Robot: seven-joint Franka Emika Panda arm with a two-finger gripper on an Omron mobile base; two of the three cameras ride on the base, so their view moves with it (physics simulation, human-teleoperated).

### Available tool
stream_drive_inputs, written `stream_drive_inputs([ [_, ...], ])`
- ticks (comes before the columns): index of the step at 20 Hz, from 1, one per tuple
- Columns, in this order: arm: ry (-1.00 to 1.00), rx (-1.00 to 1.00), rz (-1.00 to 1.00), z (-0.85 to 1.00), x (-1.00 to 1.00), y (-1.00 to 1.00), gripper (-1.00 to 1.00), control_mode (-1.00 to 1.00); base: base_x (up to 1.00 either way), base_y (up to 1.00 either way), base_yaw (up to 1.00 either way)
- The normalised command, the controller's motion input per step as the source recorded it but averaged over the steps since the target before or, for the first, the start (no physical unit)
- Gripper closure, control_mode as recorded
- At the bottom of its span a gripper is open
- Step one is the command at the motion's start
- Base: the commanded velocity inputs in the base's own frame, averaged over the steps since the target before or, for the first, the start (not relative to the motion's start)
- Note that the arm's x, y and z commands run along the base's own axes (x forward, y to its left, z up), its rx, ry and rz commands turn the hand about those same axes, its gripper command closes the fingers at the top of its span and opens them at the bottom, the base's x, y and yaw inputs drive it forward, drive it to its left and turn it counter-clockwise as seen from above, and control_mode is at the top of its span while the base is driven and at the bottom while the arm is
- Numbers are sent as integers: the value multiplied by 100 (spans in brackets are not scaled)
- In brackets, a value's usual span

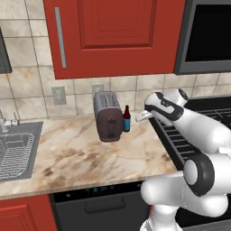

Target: Place the liquor and beer on the top shelf of the fridge to keep them out of children's reach, and place the corn on lower shelves for easy access.

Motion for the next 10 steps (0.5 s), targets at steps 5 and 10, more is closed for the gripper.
stream_drive_inputs([
  [5, 0, 0, 2, -17, 38, 0, -100, -100, 0, 0, 0],
  [10, 0, 0, 2, -15, 34, 0, -100, -100, 0, 0, 0],
])
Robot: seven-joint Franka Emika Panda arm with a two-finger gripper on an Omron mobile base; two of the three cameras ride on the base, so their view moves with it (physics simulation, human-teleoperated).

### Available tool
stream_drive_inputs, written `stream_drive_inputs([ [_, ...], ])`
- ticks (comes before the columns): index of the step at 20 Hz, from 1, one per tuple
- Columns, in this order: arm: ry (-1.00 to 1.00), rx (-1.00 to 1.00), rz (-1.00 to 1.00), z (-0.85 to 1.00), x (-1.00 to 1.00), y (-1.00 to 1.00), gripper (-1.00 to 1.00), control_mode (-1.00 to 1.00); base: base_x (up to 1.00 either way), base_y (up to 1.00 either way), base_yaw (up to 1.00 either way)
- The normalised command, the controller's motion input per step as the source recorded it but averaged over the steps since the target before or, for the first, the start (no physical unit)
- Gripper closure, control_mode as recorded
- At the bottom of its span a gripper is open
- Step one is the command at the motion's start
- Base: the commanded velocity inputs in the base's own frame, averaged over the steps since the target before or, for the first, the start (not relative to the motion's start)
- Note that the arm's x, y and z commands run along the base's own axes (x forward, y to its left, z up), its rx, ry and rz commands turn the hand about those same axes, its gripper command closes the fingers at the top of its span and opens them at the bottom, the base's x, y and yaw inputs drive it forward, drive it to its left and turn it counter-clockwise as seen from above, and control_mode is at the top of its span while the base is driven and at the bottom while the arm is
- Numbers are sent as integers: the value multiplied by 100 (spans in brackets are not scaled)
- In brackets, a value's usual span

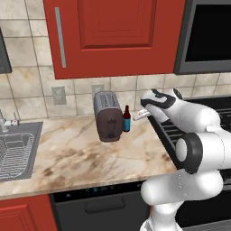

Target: Place the liquor and beer on the top shelf of the fridge to keep them out of children's reach, and place the corn on lower shelves for easy access.

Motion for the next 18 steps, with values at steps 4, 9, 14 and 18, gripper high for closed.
stream_drive_inputs([
  [4, 0, 0, 2, -12, 31, 0, -100, -100, 0, 0, 0],
  [9, 0, 0, 2, -12, 26, 2, -100, -100, 0, 0, 0],
  [14, 0, 0, 1, -16, 21, 7, -100, -100, 0, 0, 0],
  [18, 0, 1, 1, -16, 21, 8, -100, -100, 0, 0, 0],
])
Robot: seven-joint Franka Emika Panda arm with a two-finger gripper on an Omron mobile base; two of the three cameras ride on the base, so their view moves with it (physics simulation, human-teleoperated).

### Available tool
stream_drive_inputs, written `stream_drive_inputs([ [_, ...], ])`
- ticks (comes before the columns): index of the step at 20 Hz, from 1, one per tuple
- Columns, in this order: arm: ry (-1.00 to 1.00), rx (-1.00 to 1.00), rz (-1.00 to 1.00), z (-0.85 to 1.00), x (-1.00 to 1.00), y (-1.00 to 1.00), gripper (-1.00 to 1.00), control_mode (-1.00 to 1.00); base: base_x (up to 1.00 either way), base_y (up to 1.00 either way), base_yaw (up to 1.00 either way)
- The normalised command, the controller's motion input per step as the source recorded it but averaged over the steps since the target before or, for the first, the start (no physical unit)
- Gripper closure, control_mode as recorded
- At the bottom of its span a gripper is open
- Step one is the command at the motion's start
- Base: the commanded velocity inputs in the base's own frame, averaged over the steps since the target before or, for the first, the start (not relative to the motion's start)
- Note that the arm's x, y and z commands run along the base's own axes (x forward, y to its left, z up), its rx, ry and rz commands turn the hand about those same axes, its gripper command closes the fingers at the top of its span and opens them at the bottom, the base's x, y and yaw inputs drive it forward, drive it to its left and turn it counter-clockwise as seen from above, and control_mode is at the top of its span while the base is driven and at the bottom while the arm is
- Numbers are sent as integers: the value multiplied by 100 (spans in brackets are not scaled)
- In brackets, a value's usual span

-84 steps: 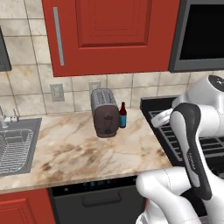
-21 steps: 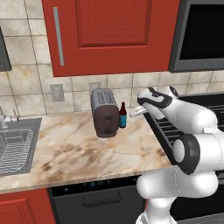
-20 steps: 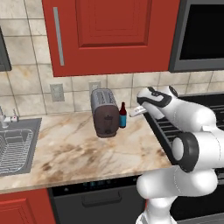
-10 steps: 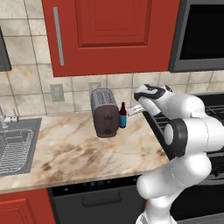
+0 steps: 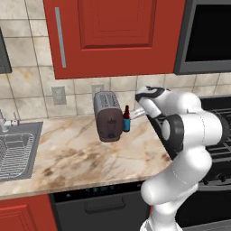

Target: Place the liquor and beer on the top shelf of the fridge to keep them out of children's reach, and place the corn on lower shelves for easy access.

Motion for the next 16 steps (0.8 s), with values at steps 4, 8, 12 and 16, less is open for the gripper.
stream_drive_inputs([
  [4, 0, 2, 1, -14, 22, 4, -100, -100, 0, 0, 0],
  [8, 0, 3, 1, -11, 24, 0, -100, -100, 0, 0, 0],
  [12, 0, 3, 1, -12, 24, 0, -100, -100, 0, 0, 0],
  [16, 0, 3, 1, -12, 25, 0, -100, -100, 0, 0, 0],
])
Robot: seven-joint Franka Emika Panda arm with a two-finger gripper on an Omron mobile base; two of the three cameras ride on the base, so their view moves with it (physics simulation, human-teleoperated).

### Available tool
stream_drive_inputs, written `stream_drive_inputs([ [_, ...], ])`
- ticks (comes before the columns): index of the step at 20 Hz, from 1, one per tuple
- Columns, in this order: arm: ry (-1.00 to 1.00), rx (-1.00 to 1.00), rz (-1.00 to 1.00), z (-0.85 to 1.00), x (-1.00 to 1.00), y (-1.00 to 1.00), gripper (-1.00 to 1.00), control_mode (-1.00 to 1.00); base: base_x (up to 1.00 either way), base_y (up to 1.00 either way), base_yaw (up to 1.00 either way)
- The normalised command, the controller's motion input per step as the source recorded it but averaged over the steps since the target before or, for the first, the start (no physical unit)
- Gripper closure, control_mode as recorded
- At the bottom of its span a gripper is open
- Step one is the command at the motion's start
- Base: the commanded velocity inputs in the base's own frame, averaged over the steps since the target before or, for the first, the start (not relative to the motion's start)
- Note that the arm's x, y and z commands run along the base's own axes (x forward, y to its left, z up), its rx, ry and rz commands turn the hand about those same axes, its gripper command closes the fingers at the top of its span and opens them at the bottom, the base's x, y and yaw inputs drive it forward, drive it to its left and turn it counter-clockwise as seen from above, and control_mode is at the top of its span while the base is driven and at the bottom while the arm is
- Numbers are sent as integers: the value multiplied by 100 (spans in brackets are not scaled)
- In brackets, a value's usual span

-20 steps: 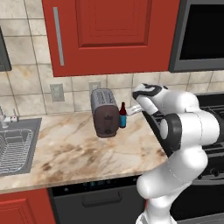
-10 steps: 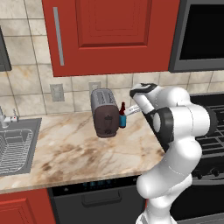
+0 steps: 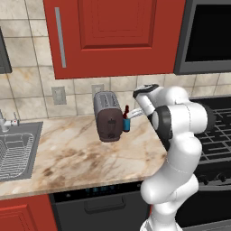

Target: Place the liquor and beer on the top shelf of the fridge to keep them out of children's reach, and place the corn on lower shelves for easy access.

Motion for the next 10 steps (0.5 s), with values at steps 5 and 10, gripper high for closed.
stream_drive_inputs([
  [5, 0, 2, 1, -13, 26, 1, -100, -100, 0, 0, 0],
  [10, 0, 0, 1, -13, 20, 8, -100, -100, 0, 0, 0],
])
